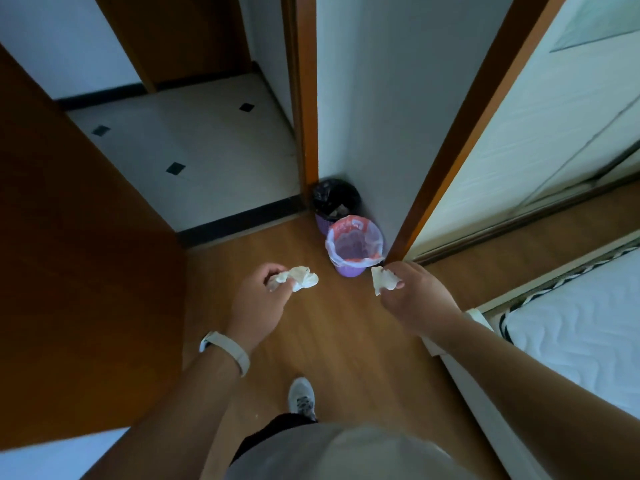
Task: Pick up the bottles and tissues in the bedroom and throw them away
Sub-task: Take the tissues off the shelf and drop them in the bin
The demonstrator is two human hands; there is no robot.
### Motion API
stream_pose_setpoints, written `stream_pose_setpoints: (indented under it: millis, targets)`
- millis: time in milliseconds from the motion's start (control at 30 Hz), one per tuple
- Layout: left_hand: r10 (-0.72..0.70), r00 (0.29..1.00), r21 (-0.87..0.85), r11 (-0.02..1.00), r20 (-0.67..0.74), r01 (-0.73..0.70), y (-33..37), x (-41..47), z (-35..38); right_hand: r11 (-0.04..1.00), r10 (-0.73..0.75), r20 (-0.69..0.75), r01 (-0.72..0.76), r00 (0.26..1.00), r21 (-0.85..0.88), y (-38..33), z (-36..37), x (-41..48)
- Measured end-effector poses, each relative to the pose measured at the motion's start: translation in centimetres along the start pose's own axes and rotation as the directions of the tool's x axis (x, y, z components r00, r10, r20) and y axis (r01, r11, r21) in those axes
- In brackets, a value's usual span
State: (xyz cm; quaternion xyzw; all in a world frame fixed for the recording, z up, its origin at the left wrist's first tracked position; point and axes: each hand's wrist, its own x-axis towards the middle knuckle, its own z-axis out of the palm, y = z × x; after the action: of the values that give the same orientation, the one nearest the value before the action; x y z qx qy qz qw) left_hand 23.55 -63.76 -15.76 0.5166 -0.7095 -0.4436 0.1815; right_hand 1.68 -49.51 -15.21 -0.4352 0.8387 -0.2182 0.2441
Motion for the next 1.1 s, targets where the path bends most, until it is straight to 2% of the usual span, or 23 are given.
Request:
stream_pose_setpoints:
  millis: [133,367,633,800,1000,1100]
  targets:
    - [0.059,0.995,-0.037,0.998,0.084,-0.056,0.5,7.3,-1.0,0.996,-0.051,-0.153,0.038,0.987,-0.085,-3.1,1.5,4.6]
    - [0.100,0.978,-0.023,0.995,0.185,-0.097,0.5,15.1,-0.8,0.998,0.009,-0.192,-0.021,0.981,-0.059,-4.6,1.8,10.4]
    - [0.081,0.961,0.035,0.995,0.265,-0.094,2.2,23.8,3.2,0.994,0.102,-0.195,-0.092,0.976,0.060,-1.0,1.8,18.7]
    - [0.060,0.948,0.077,0.993,0.313,-0.089,4.7,29.4,5.9,0.979,0.170,-0.139,-0.152,0.976,0.134,0.9,1.6,25.3]
    - [0.063,0.935,0.193,0.971,0.349,-0.138,6.4,36.5,9.1,0.973,0.208,-0.075,-0.198,0.975,0.121,4.0,0.4,31.8]
    - [0.034,0.929,0.193,0.975,0.370,-0.113,6.3,38.6,10.7,0.967,0.239,-0.065,-0.232,0.969,0.105,5.4,0.0,33.6]
